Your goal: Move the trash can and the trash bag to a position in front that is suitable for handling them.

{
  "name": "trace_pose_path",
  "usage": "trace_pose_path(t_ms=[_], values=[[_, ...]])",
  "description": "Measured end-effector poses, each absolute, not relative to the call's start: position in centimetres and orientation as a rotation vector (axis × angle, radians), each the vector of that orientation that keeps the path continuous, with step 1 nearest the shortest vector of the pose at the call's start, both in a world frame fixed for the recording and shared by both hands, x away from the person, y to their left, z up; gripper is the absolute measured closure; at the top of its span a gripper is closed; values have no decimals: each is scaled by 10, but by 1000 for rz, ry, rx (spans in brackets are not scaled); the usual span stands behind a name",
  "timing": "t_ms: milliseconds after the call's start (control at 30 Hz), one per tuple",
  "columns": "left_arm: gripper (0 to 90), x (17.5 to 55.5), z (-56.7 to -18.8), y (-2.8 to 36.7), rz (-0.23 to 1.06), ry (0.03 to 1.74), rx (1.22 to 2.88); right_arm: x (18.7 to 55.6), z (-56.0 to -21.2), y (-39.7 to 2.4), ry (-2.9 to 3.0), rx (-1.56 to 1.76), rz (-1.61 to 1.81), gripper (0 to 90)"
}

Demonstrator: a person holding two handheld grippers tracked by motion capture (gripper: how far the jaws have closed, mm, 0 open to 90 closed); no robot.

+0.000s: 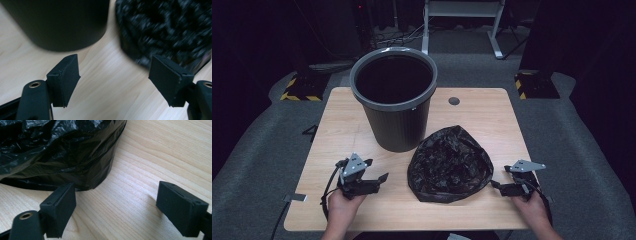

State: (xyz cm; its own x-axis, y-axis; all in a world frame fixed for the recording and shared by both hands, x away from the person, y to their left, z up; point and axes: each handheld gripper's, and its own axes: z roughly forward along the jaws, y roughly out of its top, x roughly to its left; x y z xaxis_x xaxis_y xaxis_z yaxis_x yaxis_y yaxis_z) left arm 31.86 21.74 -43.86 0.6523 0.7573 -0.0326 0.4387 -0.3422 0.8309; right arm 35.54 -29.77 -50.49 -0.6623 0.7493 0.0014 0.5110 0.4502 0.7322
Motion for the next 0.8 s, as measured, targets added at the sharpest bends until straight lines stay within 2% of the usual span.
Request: trace_pose_path(t_ms=[333,500,667,767,800], values=[[230,341,-427,155,434,855,1969,355,-505,-298,2383,1075,1039,163],[236,358,-441,129,448,876,1993,355,-505,-298,2381,1077,1037,163],[241,375,-461,111,390,884,2044,355,-505,-298,2380,1078,1037,163],[287,382,-473,101,362,876,2082,355,-505,-297,2380,1078,1037,163],[334,383,-476,98,344,869,2103,355,-505,-297,2380,1078,1036,163]])
